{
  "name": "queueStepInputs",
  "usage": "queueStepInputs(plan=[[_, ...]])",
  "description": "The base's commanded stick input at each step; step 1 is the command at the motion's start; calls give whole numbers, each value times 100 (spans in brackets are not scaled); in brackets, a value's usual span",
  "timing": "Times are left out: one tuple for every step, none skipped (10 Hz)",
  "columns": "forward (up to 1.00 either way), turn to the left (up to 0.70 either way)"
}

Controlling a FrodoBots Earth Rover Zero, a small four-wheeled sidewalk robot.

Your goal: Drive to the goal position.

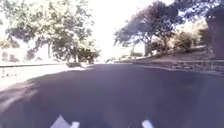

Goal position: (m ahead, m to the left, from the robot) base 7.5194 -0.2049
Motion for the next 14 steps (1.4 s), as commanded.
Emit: queueStepInputs(plan=[[70, -35], [70, -35], [70, -35], [70, -35], [70, -35], [70, -35], [70, -35], [70, -10], [70, -4], [70, 0], [70, 0], [70, 0], [70, 0], [70, 0]])
